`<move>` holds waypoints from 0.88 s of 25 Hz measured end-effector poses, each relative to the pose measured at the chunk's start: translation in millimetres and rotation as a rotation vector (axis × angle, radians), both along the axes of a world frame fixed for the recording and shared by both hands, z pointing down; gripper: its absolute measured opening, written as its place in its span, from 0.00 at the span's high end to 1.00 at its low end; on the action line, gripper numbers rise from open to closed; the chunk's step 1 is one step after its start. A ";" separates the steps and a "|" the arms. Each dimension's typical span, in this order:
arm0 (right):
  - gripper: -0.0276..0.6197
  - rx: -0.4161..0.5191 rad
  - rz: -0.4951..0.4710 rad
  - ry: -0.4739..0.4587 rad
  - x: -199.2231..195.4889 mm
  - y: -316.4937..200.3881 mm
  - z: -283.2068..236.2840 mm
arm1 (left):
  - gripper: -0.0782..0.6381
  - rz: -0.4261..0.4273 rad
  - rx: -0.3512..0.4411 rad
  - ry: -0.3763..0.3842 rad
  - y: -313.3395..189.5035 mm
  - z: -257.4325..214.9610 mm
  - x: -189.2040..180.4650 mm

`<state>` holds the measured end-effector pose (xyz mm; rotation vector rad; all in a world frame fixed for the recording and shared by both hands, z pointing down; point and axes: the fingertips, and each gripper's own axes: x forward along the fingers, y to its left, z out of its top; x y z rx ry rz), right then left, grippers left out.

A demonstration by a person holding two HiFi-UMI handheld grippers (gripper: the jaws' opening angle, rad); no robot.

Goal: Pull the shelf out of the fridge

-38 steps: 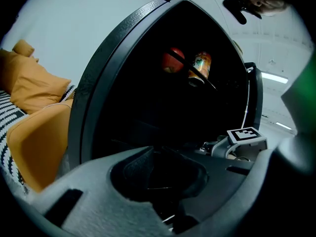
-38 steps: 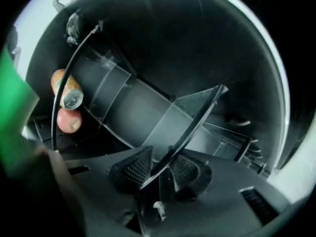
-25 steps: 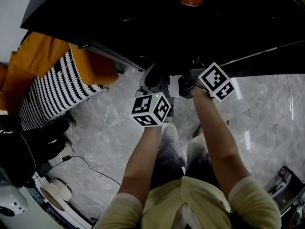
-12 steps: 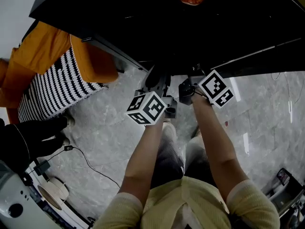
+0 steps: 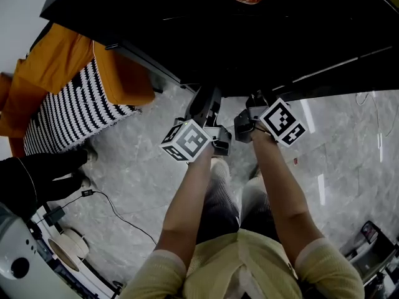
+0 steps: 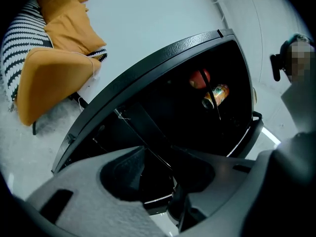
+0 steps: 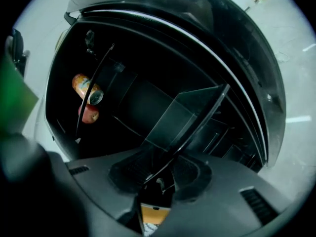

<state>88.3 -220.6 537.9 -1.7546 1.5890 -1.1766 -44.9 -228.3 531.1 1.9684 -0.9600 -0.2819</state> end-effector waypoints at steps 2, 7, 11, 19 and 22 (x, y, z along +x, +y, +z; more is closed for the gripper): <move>0.78 0.000 -0.004 -0.001 -0.4 3.4 0.3 | 0.69 0.007 -0.009 0.005 2.4 2.0 -0.8; 0.78 0.000 -0.014 0.004 -1.0 11.7 -0.5 | 0.68 0.001 -0.023 0.024 -0.7 5.3 0.8; 0.78 0.004 -0.024 0.012 -3.3 22.5 -4.1 | 0.68 0.012 -0.020 0.021 -1.6 2.1 6.9; 0.78 0.006 -0.036 0.015 -9.9 41.5 -6.0 | 0.68 -0.008 -0.038 0.025 -3.0 6.6 5.9; 0.78 0.007 -0.045 0.026 -9.6 45.2 -5.4 | 0.69 -0.042 -0.034 0.021 -4.1 5.8 0.4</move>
